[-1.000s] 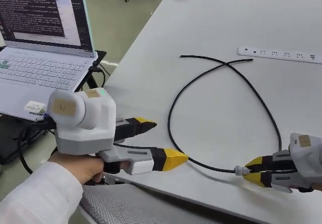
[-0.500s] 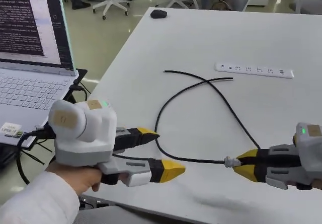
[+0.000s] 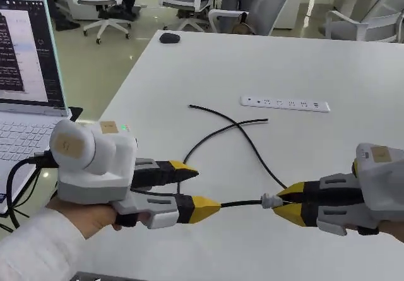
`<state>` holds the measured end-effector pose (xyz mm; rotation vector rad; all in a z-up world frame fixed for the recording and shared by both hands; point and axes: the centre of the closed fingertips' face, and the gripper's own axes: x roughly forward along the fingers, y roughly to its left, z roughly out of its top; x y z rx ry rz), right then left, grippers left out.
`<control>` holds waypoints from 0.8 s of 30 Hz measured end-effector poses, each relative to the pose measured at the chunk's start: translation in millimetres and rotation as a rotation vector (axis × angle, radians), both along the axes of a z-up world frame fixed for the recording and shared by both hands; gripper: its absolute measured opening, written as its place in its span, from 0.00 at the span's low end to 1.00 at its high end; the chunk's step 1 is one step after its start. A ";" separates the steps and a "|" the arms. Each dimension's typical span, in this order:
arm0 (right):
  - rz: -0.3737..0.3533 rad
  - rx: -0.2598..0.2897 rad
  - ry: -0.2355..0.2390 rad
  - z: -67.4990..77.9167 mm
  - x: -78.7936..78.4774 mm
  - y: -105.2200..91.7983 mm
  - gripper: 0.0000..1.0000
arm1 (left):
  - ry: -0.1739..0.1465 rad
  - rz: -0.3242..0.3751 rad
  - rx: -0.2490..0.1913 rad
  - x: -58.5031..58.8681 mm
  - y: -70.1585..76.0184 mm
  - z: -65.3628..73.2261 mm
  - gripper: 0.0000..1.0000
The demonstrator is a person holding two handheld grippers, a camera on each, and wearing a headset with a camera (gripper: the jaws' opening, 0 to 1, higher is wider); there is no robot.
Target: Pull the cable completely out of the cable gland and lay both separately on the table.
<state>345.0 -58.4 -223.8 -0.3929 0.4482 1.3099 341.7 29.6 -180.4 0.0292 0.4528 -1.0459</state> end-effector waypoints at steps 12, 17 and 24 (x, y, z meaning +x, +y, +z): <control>0.005 0.016 -0.049 45.9 -16.2 2.8 0.10 | -0.055 -0.206 -0.112 -5.1 -45.7 33.1 0.35; 0.018 0.020 -0.060 55.8 -18.2 5.1 0.10 | -0.051 -0.248 -0.123 -6.5 -62.1 32.3 0.33; 0.041 0.023 -0.056 61.5 -22.7 9.8 0.10 | -0.039 -0.271 -0.165 -10.6 -69.9 35.7 0.28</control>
